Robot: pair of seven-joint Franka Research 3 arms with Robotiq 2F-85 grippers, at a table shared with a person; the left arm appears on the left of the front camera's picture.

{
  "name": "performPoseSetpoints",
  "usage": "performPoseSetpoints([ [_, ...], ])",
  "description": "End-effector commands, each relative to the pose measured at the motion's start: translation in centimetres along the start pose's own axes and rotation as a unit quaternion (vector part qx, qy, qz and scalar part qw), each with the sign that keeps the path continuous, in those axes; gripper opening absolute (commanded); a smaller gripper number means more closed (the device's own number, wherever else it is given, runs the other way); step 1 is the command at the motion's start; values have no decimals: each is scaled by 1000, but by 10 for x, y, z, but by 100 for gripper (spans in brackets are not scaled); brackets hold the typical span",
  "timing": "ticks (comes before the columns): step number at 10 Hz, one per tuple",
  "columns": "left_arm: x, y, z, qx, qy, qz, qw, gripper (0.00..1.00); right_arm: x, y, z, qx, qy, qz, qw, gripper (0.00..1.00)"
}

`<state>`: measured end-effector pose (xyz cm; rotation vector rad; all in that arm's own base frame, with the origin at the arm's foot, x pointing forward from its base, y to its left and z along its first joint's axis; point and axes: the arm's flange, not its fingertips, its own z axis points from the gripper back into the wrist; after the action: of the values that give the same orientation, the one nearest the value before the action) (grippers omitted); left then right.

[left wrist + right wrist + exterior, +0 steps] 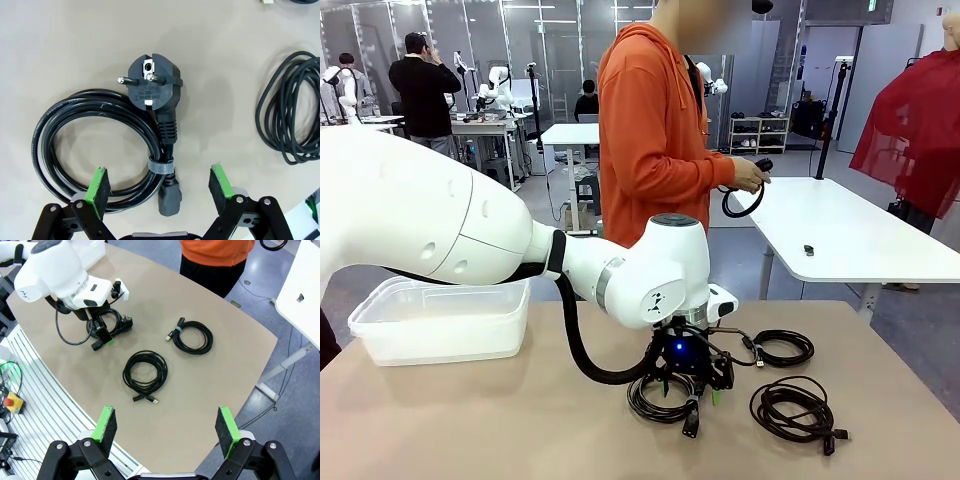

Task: Organize and store the cables.
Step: Place the Power Cable into the Organizing box.

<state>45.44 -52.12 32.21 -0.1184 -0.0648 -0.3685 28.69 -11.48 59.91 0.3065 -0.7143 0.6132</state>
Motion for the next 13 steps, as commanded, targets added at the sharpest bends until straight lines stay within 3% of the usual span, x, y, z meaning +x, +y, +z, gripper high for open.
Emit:
performPoseSetpoints([
  [1, 1, 0, -3, -6, -11, 2, 1000, 100, 0, 0, -1, 1, -2, 1, 1000, 100],
  [8, 10, 2, -11, 15, -18, -15, 1000, 100, 0, 0, -1, 1, -2, 1, 1000, 100],
  [13, 13, -4, -17, 33, -1, -36, 999, 73, 0, 0, -1, 1, -2, 1, 1000, 100],
])
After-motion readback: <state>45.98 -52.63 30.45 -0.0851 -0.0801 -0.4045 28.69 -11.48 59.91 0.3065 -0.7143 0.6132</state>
